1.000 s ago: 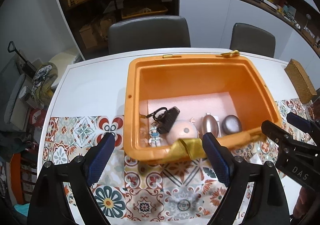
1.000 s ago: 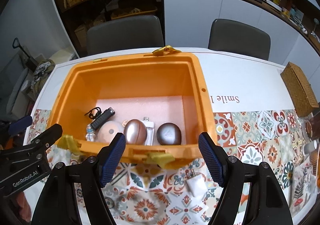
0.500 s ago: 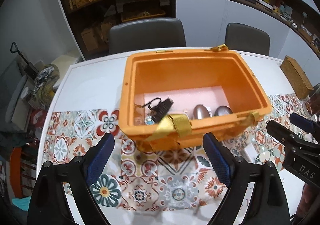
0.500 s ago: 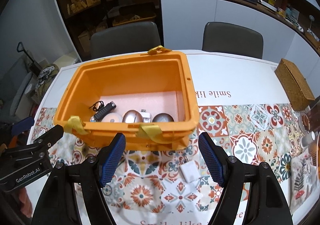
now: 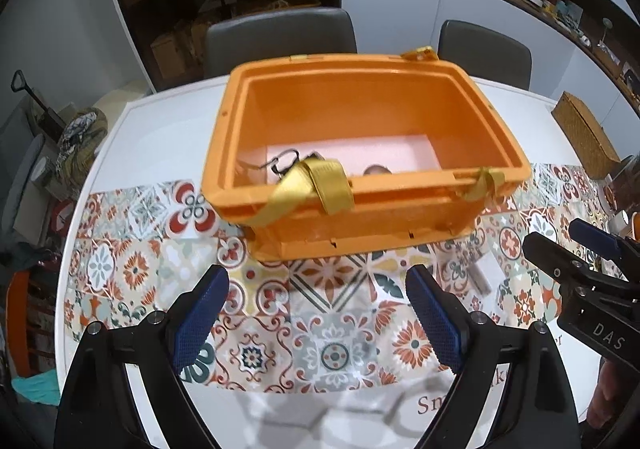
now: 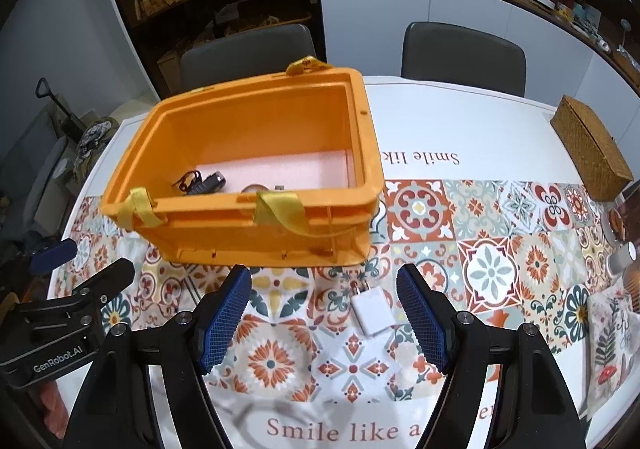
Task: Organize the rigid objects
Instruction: 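Raise both tools and move the right tool to the white plug charger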
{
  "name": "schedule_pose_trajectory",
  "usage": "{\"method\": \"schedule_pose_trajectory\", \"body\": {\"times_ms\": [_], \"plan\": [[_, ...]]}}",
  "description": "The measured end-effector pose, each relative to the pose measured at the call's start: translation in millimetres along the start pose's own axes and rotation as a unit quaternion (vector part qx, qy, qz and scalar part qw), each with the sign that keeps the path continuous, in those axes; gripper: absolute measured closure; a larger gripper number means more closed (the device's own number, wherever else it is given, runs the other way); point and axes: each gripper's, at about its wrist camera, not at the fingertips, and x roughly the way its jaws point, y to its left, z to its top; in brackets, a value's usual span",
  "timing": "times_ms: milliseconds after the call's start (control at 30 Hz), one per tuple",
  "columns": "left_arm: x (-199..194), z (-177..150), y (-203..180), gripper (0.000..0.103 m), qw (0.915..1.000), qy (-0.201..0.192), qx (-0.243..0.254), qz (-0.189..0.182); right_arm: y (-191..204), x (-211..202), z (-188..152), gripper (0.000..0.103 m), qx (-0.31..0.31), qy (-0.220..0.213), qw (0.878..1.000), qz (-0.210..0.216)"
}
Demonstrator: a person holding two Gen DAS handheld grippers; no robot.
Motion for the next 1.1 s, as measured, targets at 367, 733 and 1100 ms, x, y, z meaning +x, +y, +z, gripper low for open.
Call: {"method": "schedule_pose_trajectory", "body": {"times_ms": [367, 733, 1100], "plan": [[24, -17, -10, 0.012, 0.9992, 0.039, -0.011, 0.002, -7, 15, -19, 0.028, -0.007, 0.02, 1.0, 0.017], [51, -28, -18, 0.012, 0.9966, 0.076, -0.031, 0.0, -23, 43, -33, 0.028, 0.004, 0.048, 0.999, 0.019], [80, -40, -33, 0.012, 0.9939, 0.104, -0.036, 0.007, -39, 73, -45, 0.028, 0.007, 0.071, 0.997, 0.02]]}}
